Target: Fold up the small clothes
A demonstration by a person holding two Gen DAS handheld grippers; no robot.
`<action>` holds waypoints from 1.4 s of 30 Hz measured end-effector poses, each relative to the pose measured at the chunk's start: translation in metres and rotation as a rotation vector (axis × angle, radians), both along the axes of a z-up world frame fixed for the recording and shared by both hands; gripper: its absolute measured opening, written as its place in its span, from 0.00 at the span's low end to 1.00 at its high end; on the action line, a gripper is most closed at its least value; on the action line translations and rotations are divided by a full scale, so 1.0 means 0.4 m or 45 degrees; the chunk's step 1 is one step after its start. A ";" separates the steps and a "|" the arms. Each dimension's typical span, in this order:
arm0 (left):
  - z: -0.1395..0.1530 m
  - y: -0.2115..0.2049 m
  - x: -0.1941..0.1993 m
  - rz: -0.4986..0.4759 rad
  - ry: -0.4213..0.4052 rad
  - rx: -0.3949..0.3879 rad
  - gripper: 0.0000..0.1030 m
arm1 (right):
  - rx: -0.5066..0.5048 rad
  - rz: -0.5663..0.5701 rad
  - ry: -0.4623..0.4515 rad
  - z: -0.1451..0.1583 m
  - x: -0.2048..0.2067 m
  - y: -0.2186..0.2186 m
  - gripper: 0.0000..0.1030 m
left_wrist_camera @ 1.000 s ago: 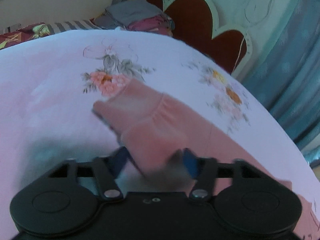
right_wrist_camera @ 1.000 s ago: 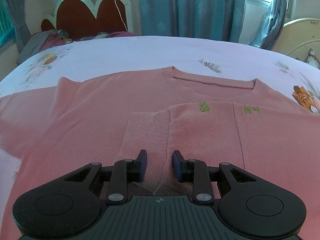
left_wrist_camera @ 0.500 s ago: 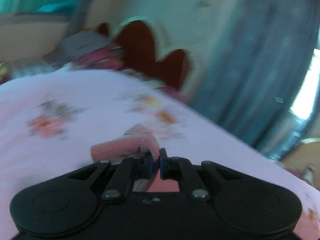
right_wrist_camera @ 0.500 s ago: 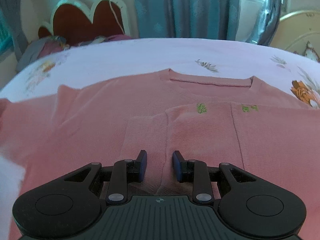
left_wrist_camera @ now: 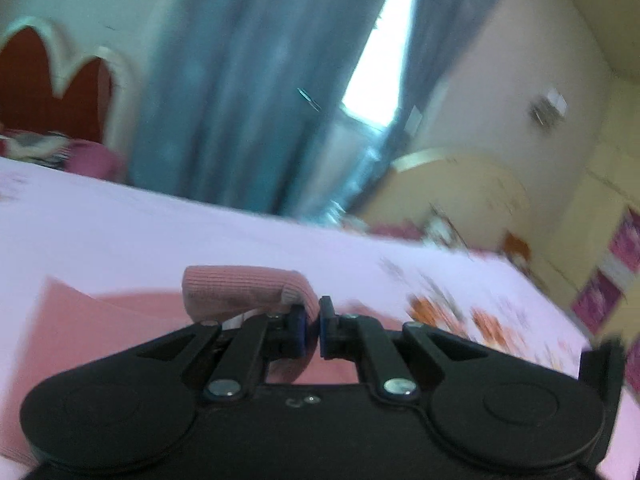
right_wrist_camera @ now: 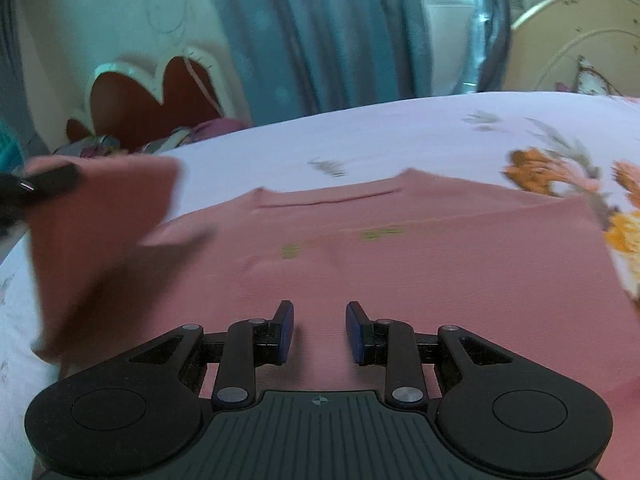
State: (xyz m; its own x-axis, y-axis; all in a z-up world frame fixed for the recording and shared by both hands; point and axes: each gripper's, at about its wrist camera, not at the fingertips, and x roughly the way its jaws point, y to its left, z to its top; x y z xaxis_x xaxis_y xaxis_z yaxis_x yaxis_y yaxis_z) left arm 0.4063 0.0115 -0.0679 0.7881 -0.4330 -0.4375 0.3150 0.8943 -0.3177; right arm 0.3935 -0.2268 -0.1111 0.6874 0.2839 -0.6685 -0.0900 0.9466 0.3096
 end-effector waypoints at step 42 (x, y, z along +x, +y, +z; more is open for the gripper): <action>-0.208 0.232 -0.119 0.557 0.204 0.631 0.34 | -0.073 0.036 -0.143 0.023 -0.021 0.011 0.05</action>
